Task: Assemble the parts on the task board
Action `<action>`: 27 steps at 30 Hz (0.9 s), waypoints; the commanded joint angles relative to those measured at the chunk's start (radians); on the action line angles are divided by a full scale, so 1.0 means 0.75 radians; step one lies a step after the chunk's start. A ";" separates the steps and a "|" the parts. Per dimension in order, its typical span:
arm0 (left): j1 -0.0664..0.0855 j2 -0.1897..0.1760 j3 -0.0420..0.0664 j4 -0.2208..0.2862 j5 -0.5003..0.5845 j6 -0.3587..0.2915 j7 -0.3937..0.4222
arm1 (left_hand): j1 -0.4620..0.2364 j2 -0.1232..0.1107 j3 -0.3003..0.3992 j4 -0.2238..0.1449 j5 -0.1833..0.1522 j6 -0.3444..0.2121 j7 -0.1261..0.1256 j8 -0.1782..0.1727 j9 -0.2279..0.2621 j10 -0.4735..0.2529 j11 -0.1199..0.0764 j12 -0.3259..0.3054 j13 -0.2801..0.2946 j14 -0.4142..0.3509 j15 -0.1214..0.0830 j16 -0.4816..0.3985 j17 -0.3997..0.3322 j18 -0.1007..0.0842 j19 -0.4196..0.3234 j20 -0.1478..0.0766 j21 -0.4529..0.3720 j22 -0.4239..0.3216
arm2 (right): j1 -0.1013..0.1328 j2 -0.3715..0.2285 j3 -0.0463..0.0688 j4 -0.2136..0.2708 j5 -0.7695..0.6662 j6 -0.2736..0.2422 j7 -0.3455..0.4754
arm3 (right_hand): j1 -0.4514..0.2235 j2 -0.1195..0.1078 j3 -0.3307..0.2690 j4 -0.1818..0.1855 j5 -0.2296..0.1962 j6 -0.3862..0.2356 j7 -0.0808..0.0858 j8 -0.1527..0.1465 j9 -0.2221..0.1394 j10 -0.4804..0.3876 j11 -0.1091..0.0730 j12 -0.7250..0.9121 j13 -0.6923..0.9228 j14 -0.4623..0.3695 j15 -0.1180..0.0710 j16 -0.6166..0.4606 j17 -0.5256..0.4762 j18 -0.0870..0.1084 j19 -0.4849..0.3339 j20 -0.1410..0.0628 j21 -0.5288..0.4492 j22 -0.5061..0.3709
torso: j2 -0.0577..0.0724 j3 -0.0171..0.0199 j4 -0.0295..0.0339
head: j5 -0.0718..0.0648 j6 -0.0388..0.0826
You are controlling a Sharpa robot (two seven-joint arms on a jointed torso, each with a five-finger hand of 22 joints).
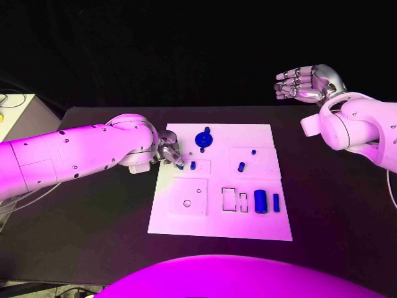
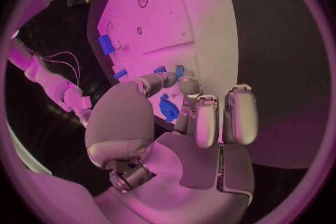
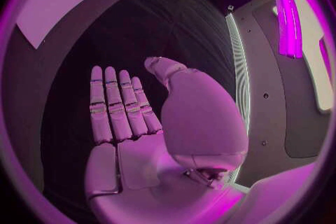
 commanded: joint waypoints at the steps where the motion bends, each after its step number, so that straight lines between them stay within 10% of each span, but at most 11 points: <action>1: -0.006 0.008 -0.005 -0.001 0.015 0.050 -0.004 | 0.007 0.011 0.232 -0.239 0.004 0.024 -0.019 0.005 0.001 0.005 -0.005 0.002 0.000 0.125 -0.011 0.005 0.297 -0.024 0.008 0.001 0.008 0.043 | -0.001 0.001 0.000 0.001 -0.008 0.023 0.010 | -0.002 0.010 -0.002 -0.009 0.005 0.005 0.069 -0.004 -0.002 0.005 0.005 -0.008 0.000 -0.003 -0.001 -0.006 -0.001 0.008 -0.002 -0.003 0.000 -0.001 | 0.001 -0.0004 0.0010 | -0.002 0.000; 27: -0.006 0.046 -0.005 -0.032 0.019 0.074 -0.014 | 0.009 0.014 0.232 -0.240 0.006 0.028 -0.019 0.002 0.000 0.006 -0.005 0.000 -0.001 0.125 -0.011 0.005 0.297 -0.023 0.004 0.001 0.005 0.038 | -0.002 0.001 0.000 0.000 -0.008 0.024 0.011 | -0.002 0.010 -0.002 -0.009 0.005 0.005 0.069 -0.004 -0.002 0.005 0.005 -0.008 0.000 -0.003 -0.001 -0.006 -0.001 0.008 -0.002 -0.003 0.000 -0.001 | -0.001 -0.0003 0.0002 | -0.007 0.000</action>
